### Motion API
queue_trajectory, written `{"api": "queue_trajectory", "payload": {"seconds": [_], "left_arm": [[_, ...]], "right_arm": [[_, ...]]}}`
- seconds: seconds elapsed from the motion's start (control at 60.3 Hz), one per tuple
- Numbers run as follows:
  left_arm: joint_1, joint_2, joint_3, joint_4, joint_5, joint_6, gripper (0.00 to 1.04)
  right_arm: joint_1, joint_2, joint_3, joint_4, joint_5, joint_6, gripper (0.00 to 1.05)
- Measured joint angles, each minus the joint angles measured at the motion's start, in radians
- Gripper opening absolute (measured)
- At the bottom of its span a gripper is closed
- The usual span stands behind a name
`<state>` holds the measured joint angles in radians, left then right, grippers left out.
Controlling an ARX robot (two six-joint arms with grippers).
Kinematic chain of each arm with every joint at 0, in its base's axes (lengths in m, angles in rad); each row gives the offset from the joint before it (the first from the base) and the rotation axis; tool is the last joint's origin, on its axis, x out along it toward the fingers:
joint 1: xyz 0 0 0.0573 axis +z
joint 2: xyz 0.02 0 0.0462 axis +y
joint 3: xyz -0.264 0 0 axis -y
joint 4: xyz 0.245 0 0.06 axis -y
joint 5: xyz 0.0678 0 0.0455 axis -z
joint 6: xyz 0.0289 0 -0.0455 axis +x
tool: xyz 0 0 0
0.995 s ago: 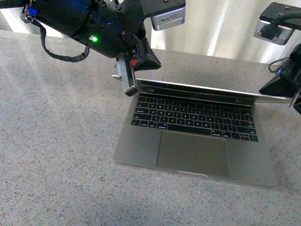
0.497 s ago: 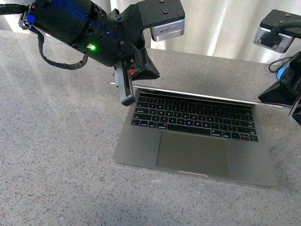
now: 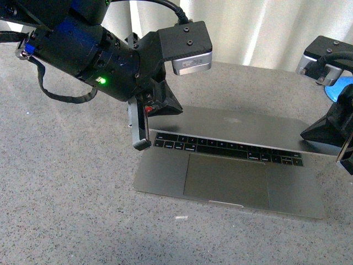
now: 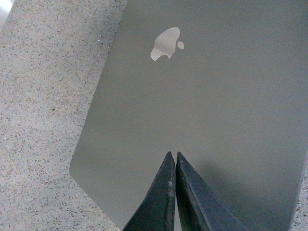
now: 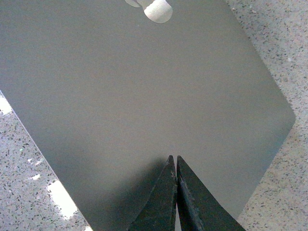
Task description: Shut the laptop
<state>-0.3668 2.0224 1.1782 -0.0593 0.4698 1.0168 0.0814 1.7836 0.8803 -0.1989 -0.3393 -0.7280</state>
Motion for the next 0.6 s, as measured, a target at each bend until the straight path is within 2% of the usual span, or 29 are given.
{"api": "queue_trajectory", "payload": {"seconds": [0.597], "left_arm": [[-0.017, 0.003, -0.019, 0.030, -0.002, -0.001, 0.04]], "right_arm": [[-0.004, 0.000, -0.053, 0.028, -0.015, 0.013, 0.01]]}}
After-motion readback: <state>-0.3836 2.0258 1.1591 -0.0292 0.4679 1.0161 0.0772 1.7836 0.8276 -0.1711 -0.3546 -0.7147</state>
